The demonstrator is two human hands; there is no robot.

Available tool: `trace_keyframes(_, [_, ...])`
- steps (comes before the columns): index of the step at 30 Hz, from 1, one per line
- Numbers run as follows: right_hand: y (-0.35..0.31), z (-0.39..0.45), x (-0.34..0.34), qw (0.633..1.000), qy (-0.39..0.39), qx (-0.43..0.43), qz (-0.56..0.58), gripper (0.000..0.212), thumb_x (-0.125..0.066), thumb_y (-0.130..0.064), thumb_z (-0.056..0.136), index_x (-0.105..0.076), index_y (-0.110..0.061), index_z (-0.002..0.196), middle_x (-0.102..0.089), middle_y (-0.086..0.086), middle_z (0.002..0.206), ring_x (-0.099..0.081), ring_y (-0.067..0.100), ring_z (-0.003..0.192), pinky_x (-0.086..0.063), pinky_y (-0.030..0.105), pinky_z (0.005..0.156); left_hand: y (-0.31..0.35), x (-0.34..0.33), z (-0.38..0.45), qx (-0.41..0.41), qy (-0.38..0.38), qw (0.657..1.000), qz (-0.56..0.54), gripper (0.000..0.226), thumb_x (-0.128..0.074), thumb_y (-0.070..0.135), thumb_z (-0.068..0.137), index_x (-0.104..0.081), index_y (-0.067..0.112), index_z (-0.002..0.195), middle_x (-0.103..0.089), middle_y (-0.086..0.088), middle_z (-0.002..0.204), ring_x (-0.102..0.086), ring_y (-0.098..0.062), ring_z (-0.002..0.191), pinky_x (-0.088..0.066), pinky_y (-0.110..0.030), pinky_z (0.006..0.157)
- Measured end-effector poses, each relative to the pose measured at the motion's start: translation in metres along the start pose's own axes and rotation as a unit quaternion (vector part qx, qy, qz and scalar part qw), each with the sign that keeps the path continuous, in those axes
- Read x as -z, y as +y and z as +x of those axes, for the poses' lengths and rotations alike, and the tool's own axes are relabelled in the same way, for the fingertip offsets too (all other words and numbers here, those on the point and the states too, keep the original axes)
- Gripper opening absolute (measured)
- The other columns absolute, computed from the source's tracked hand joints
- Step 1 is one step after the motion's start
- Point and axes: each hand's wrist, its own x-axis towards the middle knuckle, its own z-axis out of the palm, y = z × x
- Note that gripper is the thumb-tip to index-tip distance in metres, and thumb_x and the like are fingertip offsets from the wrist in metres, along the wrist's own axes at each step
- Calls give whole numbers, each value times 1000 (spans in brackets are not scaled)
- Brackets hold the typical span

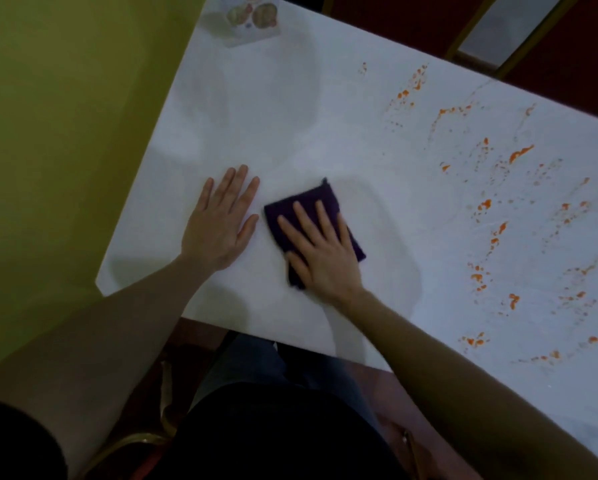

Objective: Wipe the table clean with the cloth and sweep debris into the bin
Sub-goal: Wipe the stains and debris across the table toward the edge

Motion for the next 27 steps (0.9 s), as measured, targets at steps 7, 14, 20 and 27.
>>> trace_keyframes(7, [113,55,31,974,38,-222,10,63,-24,-54,95,-24,-34,155,-19,1,164,-13,32,151,-11,52,121,-1,-1,1,-4,-2,1000,-3,62,-21,42,103,-13,16,159,-9,-7,167,-8,-24,154,-10,-48,124])
trace_keyframes(14, [124,-32,23,918,73,-386,52,65,-18,-54,96,-15,-30,157,-9,2,165,-2,31,152,-5,54,121,-2,0,1,-1,-7,1000,-11,63,-19,44,103,-9,17,159,-4,-6,167,-3,-23,154,-10,-48,124])
trace_keyframes(20, [17,-46,1,948,52,-312,27,62,-26,-50,99,-20,-27,157,-14,5,164,-4,35,151,-8,56,120,-2,1,2,-5,-4,1000,-16,63,-21,43,103,-10,17,159,-4,-7,167,-4,-24,154,-11,-49,124])
trace_keyframes(27, [7,30,8,982,35,-182,29,58,-25,-48,101,-19,-31,156,-15,1,164,-6,32,151,-9,54,121,-2,2,1,-11,-4,1000,-12,63,-21,43,103,-12,16,159,-6,-8,167,-5,-25,154,-10,-49,124])
